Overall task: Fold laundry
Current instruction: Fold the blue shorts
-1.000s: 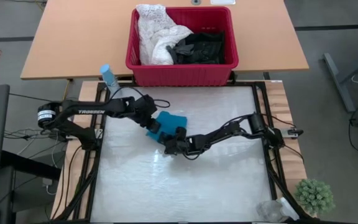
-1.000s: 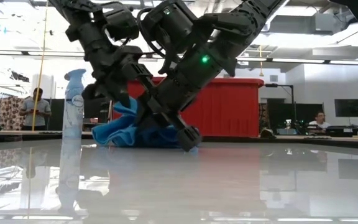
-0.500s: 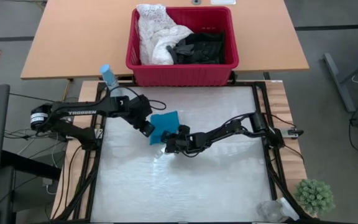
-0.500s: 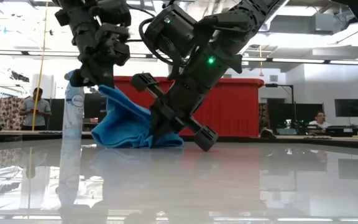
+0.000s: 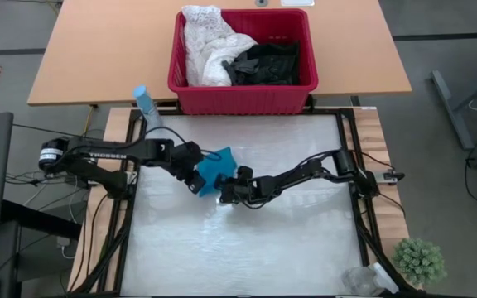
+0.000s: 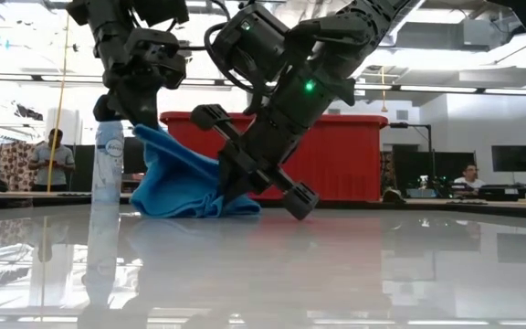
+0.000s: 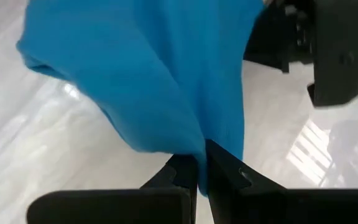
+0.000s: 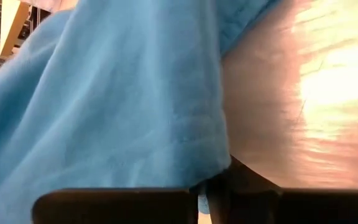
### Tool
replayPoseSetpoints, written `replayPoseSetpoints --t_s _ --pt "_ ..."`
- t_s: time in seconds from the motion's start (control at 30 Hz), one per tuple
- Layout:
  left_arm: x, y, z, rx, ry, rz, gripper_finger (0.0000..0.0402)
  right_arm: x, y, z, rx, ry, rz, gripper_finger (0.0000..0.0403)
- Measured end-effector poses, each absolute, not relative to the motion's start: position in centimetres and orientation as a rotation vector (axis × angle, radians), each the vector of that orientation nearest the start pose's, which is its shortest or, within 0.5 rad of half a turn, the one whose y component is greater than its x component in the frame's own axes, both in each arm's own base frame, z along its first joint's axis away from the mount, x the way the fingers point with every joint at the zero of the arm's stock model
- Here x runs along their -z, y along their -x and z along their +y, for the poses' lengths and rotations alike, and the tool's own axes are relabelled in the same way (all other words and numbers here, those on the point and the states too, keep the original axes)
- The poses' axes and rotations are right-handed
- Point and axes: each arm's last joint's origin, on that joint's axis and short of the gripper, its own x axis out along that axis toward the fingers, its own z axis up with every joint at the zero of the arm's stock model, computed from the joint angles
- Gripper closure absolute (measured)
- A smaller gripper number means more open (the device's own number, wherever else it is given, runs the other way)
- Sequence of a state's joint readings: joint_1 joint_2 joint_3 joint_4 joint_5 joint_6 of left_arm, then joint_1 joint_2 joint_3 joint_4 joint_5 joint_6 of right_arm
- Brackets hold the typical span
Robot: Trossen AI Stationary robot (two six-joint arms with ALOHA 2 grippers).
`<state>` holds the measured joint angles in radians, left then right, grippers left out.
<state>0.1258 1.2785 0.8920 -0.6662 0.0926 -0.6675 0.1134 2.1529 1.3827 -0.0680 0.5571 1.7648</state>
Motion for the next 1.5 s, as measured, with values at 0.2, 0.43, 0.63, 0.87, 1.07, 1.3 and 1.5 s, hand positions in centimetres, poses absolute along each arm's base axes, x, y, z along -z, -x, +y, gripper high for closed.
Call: replayPoseSetpoints --t_s 0.2,0.43,0.63,0.87,1.07,1.3,1.5 --pt "-23.6 -24.1 1.1 -0.393 0.659 0.997 0.0391 -12.8 -44.4 3.3 0.962 -1.369 0.193 0.0368" --pt "-21.9 -23.9 -0.4 -0.377 0.632 1.048 0.0391 -12.8 -44.4 2.7 0.969 -1.369 0.194 0.0344" --pt "-19.7 -23.8 -0.7 -0.330 0.729 1.004 0.0391 -13.0 -44.2 2.6 0.968 -1.307 0.241 0.0313" --pt "-19.7 -24.2 -0.6 -0.345 0.733 0.926 0.0391 -14.3 -43.4 2.4 0.987 -1.211 0.317 0.0267" --pt "-18.8 -23.9 -0.8 -0.379 0.751 0.908 0.0391 -16.9 -41.6 2.3 0.976 -0.955 0.476 0.0231" --pt "-18.3 -23.8 -1.5 -0.390 0.767 0.884 0.0391 -19.7 -40.4 2.0 0.958 -0.805 0.497 0.0220" --pt "-18.7 -24.1 -2.0 -0.376 0.755 0.828 0.0391 -21.1 -42.5 0.7 0.609 -0.706 0.509 0.0220"
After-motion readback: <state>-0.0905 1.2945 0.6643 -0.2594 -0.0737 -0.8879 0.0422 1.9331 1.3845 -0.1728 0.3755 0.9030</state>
